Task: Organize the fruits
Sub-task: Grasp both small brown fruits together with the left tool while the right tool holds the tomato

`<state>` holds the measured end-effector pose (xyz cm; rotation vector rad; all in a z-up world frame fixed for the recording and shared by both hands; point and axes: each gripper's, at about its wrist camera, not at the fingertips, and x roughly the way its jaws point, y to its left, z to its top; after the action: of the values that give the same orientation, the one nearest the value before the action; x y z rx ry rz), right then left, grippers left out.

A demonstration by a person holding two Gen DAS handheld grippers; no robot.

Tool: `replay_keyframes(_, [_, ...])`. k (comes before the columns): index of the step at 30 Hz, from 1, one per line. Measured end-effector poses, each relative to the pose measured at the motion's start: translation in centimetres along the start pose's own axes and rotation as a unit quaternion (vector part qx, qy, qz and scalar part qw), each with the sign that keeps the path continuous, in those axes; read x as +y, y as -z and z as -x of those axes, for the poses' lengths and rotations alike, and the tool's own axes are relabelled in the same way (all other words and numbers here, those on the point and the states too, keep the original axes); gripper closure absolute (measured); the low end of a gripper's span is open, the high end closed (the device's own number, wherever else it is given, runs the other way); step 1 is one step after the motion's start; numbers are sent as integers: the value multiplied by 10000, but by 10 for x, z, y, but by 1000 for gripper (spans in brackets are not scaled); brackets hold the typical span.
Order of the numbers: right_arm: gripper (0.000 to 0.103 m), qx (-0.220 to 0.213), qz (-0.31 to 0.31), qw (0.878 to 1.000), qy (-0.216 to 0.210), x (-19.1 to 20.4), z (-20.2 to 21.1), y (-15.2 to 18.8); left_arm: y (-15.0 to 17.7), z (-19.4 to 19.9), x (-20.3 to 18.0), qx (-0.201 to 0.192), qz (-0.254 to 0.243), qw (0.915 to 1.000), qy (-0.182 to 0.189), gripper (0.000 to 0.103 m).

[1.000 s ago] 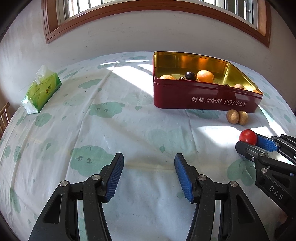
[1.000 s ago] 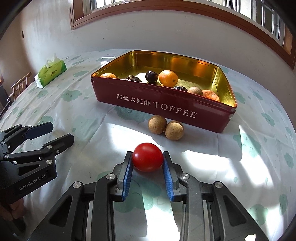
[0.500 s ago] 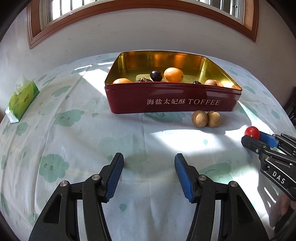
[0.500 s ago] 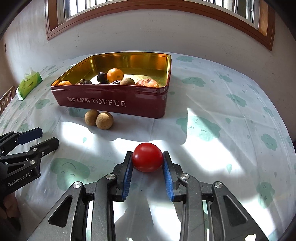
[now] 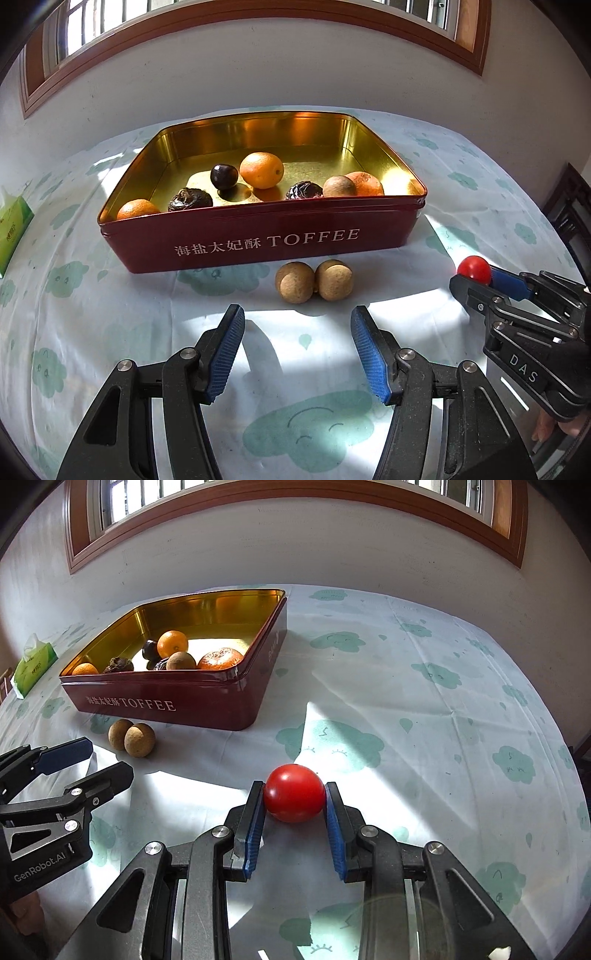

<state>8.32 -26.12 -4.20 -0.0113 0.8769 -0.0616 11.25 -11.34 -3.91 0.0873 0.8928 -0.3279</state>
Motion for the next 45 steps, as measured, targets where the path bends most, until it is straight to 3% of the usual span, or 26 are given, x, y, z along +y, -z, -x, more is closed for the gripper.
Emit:
replay_keyframes(19, [73,-2,-83,9999,-74,-5,-5,-5,-20,-21,-7,-10,96,9998,-185,39])
replay_keyframes(24, [73,-3,-82,9999,-70,-5,-5,-5,-19,-21,-5,-15,121,9994,-319,44])
replay_keyframes(28, [73,-3,-83,9999,-71,-5,-5,-5,-17,-18,-3,-42,134,9993,-334,54])
replay_keyframes(45, [73,-4,-62,10000,-34,-4,-6,-4,-2,-4,4,-73,7,9988,-479,54])
